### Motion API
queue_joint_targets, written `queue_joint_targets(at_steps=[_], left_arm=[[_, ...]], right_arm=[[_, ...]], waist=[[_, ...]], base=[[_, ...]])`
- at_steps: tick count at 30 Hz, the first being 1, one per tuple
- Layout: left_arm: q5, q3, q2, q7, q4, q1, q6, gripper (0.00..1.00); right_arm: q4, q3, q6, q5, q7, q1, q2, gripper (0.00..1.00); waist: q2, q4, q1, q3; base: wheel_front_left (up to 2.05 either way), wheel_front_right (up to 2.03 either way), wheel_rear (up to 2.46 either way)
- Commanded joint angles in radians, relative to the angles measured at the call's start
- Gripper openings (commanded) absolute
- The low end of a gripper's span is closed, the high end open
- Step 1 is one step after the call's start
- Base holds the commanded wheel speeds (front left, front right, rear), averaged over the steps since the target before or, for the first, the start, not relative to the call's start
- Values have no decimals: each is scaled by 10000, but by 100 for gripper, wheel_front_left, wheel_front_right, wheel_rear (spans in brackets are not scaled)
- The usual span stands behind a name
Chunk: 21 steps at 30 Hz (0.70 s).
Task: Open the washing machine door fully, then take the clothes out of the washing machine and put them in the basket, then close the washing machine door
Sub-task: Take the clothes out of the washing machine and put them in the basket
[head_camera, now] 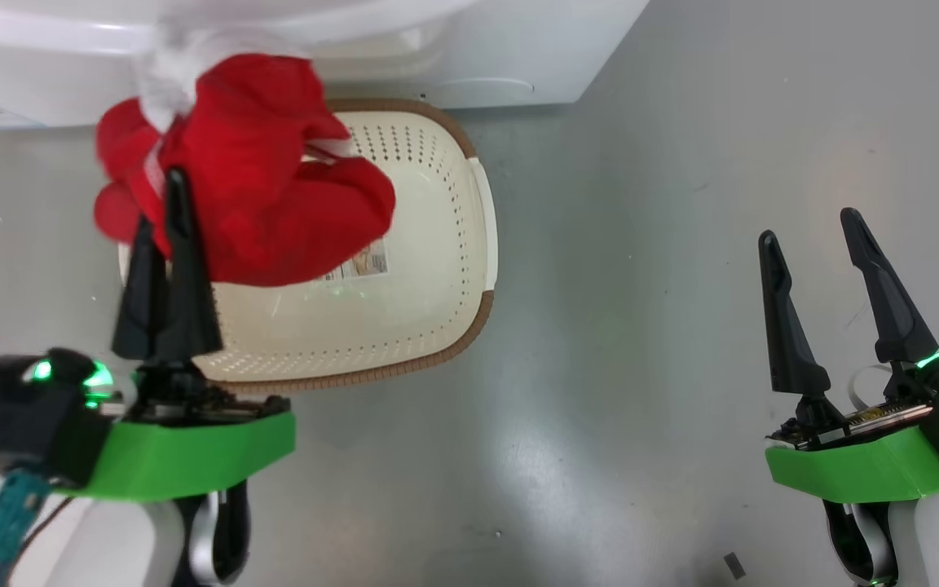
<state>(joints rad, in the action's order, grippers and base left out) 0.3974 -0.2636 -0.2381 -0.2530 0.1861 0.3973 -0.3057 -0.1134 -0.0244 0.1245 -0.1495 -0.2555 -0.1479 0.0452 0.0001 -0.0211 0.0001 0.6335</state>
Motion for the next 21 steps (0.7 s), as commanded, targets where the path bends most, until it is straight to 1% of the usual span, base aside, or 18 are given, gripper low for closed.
queue_joint_targets(at_steps=[1, 8, 14, 16, 17, 21], left_arm=[[36, 273, -87, -82, -19, -188, 158, 0], [-97, 510, 488, -85, -1601, 156, 922, 0], [-64, 781, 818, -86, -3527, 649, 1622, 0], [-105, 851, 878, -86, -3796, 758, 1709, 0], [-45, 992, 994, -86, -4043, 864, 1808, 0], [96, 1374, 1235, -87, -5411, 1338, 2363, 0]], right_arm=[[-263, 179, 62, 119, -60, 54, 50, 100], [-230, 306, 62, 57, -61, -138, 50, 100], [-229, 378, 62, -49, -61, -274, 50, 100], [-222, 386, 62, -63, -61, -285, 50, 100], [-219, 392, 62, -82, -61, -298, 50, 100], [-217, 421, 62, -147, -62, -375, 50, 100]], waist=[[-1, -30, -1, 178], [-1, -155, -1, 519], [-1, -305, -1, 749], [-1, -321, -1, 781], [-1, -334, -1, 817], [-1, -389, -1, 969]], base=[[0, 0, 0], [0, 0, 0], [0, 0, 0], [0, 0, 0], [0, 0, 0], [0, 0, 0]])
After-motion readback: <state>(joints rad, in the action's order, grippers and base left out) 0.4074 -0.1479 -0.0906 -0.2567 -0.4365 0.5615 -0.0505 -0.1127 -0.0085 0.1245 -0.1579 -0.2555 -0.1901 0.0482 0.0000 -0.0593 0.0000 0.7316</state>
